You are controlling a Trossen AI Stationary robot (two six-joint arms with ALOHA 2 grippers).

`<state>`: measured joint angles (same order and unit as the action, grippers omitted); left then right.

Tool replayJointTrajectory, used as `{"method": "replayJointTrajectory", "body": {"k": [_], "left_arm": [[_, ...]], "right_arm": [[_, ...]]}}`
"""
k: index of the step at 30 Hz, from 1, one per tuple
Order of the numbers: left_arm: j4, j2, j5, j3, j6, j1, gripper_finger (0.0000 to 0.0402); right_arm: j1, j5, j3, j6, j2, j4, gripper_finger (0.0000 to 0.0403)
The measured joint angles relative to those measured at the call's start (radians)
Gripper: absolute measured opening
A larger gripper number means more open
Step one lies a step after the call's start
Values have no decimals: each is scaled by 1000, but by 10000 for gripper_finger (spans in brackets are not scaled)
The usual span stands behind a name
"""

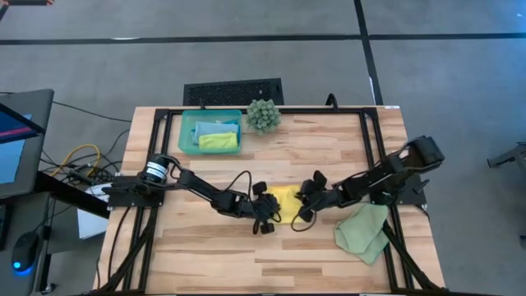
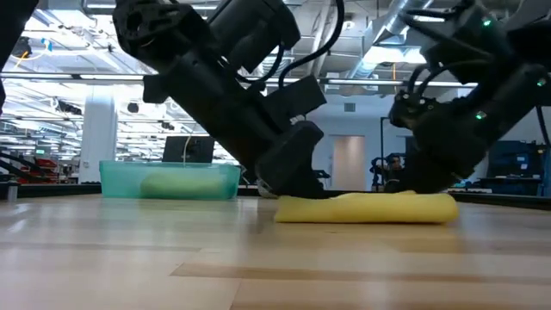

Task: Fold microfiber towels
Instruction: Fold the yellow microfiber cloth

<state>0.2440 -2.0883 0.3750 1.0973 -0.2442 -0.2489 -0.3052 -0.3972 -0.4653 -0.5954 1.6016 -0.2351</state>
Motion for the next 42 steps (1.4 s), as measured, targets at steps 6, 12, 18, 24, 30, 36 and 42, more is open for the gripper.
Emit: {"method": "replayJointTrajectory", "body": {"k": [6, 12, 18, 24, 30, 36, 42], "left_arm": [[7, -12, -3, 1, 6, -13, 45], [-7, -13, -3, 1, 14, -15, 45], [13, -8, 5, -2, 23, -17, 45], [-16, 51, -7, 3, 15, -31, 45], [-15, 88, 45, 26, 22, -37, 45], [-252, 88, 255, 25, -141, -19, 45], [-304, 88, 285, 13, -184, -21, 45]], "right_arm": [[7, -140, -11, 25, 40, 7, 77], [15, -235, -6, 48, -103, 183, 65], [7, -227, -6, 74, -200, 227, 63], [-50, -94, -6, 166, -257, 140, 63], [-91, 17, -6, 229, -159, -51, 63], [-78, -116, -6, 94, 24, -88, 63], [-77, -185, -6, 25, 59, -81, 63]]}}
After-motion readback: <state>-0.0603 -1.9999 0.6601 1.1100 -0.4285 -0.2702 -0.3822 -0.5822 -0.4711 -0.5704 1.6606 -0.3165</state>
